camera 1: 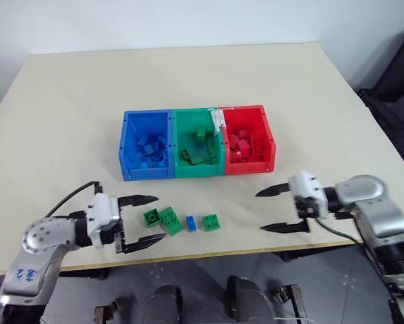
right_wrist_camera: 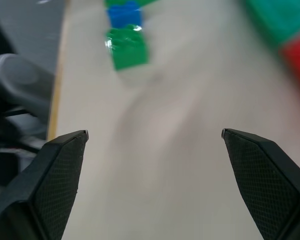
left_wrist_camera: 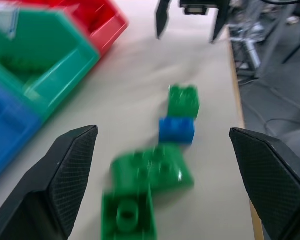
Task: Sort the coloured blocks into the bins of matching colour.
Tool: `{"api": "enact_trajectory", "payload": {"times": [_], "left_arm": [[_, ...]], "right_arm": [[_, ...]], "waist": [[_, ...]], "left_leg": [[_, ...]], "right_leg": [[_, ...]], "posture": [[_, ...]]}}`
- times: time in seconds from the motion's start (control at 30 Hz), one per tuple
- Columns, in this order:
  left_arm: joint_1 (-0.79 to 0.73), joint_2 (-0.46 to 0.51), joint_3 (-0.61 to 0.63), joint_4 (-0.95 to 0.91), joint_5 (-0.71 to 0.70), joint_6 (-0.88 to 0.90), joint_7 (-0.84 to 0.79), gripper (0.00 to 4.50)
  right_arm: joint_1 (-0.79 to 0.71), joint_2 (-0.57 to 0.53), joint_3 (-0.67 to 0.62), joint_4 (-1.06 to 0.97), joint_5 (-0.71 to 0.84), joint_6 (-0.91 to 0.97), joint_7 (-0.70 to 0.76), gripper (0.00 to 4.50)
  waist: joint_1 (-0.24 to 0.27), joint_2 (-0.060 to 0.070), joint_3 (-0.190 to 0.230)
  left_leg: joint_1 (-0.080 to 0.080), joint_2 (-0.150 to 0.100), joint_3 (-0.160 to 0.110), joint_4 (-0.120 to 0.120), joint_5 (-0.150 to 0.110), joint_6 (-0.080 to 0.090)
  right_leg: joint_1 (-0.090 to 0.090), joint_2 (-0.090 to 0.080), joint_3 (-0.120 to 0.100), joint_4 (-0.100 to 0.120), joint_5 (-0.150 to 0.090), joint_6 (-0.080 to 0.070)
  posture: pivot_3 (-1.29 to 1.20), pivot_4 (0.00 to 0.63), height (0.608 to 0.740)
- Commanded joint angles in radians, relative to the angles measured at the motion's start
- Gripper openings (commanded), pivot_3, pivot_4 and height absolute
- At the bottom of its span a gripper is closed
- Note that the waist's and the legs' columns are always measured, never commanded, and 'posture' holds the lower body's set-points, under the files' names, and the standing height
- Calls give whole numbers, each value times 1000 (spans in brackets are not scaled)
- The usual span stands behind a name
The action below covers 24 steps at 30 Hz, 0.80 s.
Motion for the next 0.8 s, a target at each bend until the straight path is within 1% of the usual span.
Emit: {"api": "enact_trajectory", "payload": {"times": [0.03,0.17,0.27,0.37,0.5,0.57,0.6,0.63,0.73,0.8], "left_arm": [[114,8,96,-66,-12,-16,13,4500],[199,-7,140,-117,-15,-15,43,4500],[222,-15,144,-150,-15,-8,67,4500],[233,-19,143,-176,-18,0,85,4500],[238,-19,145,-184,-19,3,92,4500],[238,-19,146,-184,-18,3,94,4500],[238,-20,146,-184,-18,2,97,4500],[237,-20,147,-183,-18,2,99,4500],[237,-23,148,-185,-17,1,105,4500],[241,-26,154,-188,-18,-1,113,4500]], "right_arm": [[-57,63,87,-50,-40,34,-16,4464],[-91,140,158,-10,-104,11,-57,4464],[-107,180,189,35,-135,-33,-57,4464],[-122,204,197,62,-136,-44,-43,3912],[-131,214,199,77,-133,-60,-27,2559],[-133,219,194,77,-129,-59,-33,1802],[-133,221,192,77,-129,-59,-36,1524],[-134,223,191,79,-130,-59,-39,1423],[-133,221,174,70,-115,-40,-44,1430],[-141,214,137,46,-64,3,-33,1430]], "waist": [[-1,0,0],[4,0,0],[15,-1,0],[19,-1,0],[19,-1,0],[18,-1,0],[18,-1,0],[18,-1,0],[18,-1,0],[19,-1,0]], "left_leg": [[0,0,0,0,0,0],[-1,0,-1,0,0,0],[-1,0,-1,1,0,0],[-1,0,-1,1,0,0],[-1,0,-1,1,0,0],[-1,0,-1,1,0,0],[-1,0,-1,1,0,0],[-1,0,-1,1,0,0],[-1,0,-1,1,0,0],[-1,0,-1,1,0,0]], "right_leg": [[0,0,0,0,0,0],[0,0,0,0,0,0],[0,0,0,0,0,-1],[0,0,0,0,0,-1],[-1,0,0,0,0,-1],[-1,0,0,0,0,-1],[-1,0,0,0,0,-1],[-1,0,0,0,0,-1],[-1,1,0,0,0,-1],[-1,0,0,0,0,-1]], "posture": [[0,150,740],[0,150,740],[0,150,740],[0,150,740],[0,150,740],[0,150,740],[0,150,740],[0,150,740],[0,150,740],[0,150,740]]}}
